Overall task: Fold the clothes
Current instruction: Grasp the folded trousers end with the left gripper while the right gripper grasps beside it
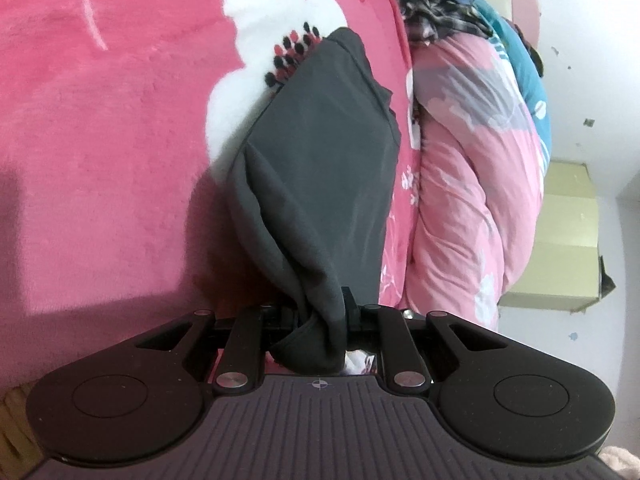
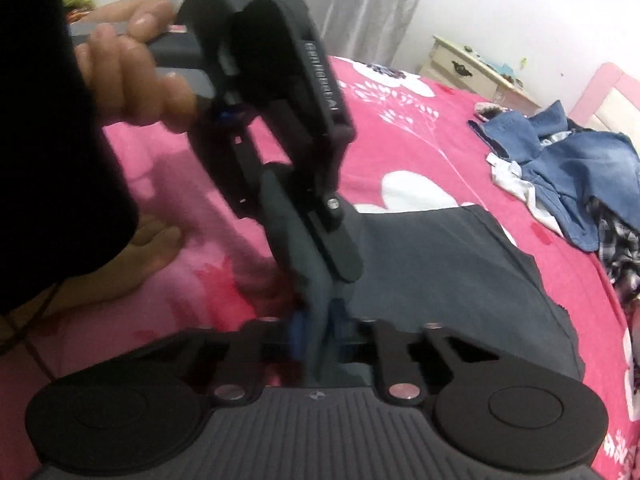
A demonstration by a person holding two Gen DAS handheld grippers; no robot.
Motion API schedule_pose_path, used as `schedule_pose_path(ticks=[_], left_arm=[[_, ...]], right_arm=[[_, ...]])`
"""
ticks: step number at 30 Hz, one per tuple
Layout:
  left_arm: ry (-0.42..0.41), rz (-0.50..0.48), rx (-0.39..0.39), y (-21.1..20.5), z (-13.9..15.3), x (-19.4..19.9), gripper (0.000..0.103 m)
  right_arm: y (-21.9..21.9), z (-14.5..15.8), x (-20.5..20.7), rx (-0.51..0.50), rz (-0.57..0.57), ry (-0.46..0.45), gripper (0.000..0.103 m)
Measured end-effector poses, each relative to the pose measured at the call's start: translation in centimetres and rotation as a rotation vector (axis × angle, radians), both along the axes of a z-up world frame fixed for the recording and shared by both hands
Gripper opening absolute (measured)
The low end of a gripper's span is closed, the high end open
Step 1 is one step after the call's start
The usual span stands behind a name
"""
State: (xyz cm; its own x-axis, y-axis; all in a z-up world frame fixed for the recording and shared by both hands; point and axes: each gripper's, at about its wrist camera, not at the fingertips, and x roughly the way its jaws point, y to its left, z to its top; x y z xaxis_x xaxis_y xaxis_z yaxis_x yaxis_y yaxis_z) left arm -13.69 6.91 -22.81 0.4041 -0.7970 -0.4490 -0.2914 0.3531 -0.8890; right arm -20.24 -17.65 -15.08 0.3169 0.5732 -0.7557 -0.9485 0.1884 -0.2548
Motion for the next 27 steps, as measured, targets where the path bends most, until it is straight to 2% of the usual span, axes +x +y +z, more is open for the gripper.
schedule_pose_path(ticks=[2, 4, 6, 10, 16, 21, 23, 26, 27], left_arm=[[0.005, 0.004, -0.019, 0.3, -0.3, -0.1, 0.024], [0.02, 0.027, -0.048, 0.8, -0.8, -0.1, 0.037], [0.036, 0.049, -0.048, 1.2, -1.0, 0.0, 0.041], [0.055, 0.038, -0.042, 1.2, -1.2, 0.8, 0.056], [0.084, -0.014, -0.06, 0.1, -2.1, 2.7, 0.057], [0.078, -0.051, -0.071, -0.6, -2.5, 3.9, 0.057], [0.069, -0.066, -0.046, -0.9, -2.4, 4.0, 0.057], [0.053, -0.087, -0.002, -1.2, -2.2, 4.0, 0.048], [0.048, -0.094, 0.012, -1.4, -2.1, 4.0, 0.041]], right_arm=[[0.0, 0.1, 0.1, 0.006, -0.007, -0.004, 0.004], [-0.1, 0.3, 0.1, 0.009, -0.003, -0.027, 0.004], [-0.3, 0.5, -0.2, 0.011, 0.003, -0.043, 0.004], [-0.4, 0.8, -0.5, 0.017, 0.01, -0.066, 0.003], [-0.6, 1.2, -0.8, 0.024, 0.02, -0.089, 0.003], [-0.8, 1.5, -0.6, 0.034, 0.012, -0.09, 0.003], [-0.8, 1.6, -0.5, 0.039, 0.007, -0.09, 0.003], [-0.7, 1.6, -0.5, 0.04, 0.004, -0.088, 0.003], [-0.7, 1.6, -0.5, 0.038, 0.003, -0.083, 0.003]])
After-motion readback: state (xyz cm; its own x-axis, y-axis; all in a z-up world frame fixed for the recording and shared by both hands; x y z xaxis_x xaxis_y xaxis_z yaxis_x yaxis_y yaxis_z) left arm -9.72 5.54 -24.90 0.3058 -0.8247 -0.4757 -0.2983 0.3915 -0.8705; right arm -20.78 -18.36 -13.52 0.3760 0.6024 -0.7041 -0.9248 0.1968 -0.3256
